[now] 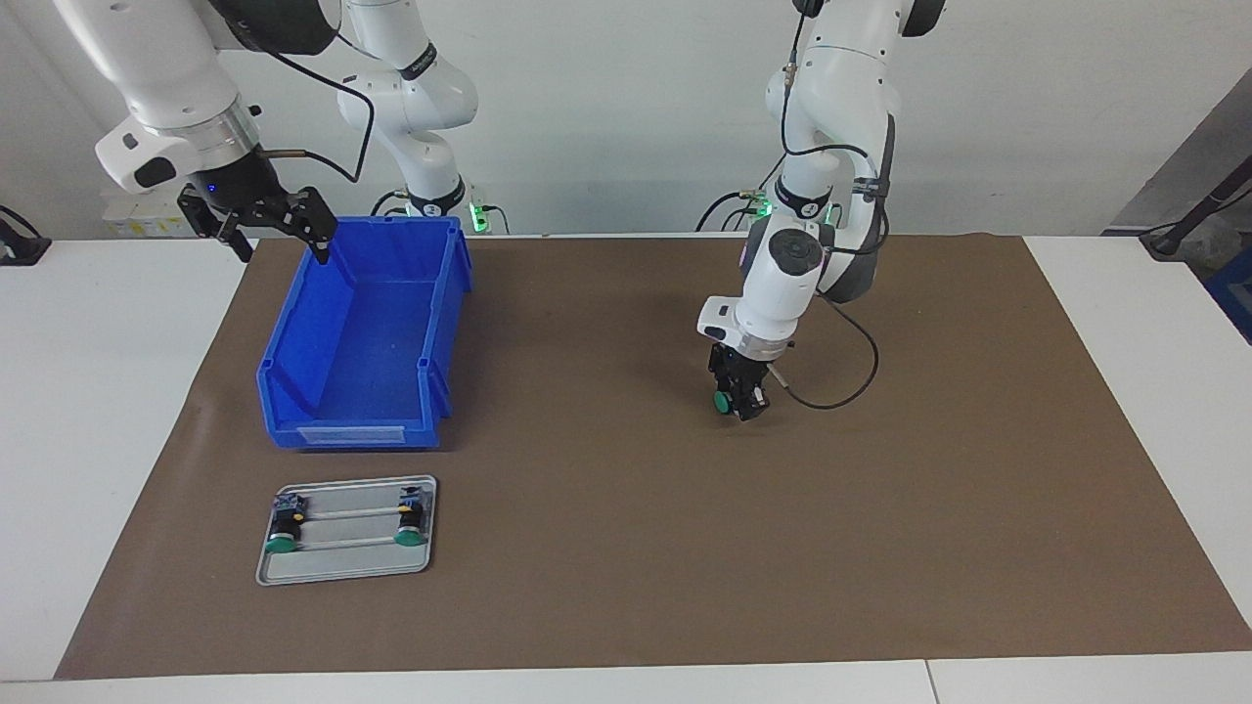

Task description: Place and press button with both arms

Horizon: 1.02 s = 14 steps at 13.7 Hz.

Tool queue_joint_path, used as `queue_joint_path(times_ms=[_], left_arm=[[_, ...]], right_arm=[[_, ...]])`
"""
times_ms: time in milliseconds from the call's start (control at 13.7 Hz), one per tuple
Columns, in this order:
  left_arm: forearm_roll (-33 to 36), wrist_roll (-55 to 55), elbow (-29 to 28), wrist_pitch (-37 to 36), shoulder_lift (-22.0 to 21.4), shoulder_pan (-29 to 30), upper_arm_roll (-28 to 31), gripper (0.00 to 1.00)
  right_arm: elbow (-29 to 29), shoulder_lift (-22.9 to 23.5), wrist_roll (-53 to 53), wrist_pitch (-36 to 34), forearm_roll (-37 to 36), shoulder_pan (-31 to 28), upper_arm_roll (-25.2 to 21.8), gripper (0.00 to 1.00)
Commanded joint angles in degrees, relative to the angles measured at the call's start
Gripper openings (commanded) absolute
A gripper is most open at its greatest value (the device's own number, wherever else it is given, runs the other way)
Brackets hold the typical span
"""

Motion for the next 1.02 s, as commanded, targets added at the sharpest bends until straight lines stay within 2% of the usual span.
queue_joint_path(times_ms=[0, 439, 951], left_arm=[[-0.73, -0.28, 1.52, -2.46, -0.07, -0.11, 0.47, 0.11], [-0.81, -0.81, 3.10, -2.90, -0.25, 0.94, 0.55, 0.11], [-4.33, -0.63, 11.53, -14.92, -0.16, 4.89, 0.47, 0.11]], right_arm=[[-1.75, -1.49, -0.25, 1.03, 0.57, 0.59, 0.17, 1.00], [-1.40, -1.58, -0.25, 0.41, 0.75, 0.42, 0.34, 1.00], [-1.40, -1.58, -0.34, 0.41, 0.75, 0.59, 0.43, 1.00]])
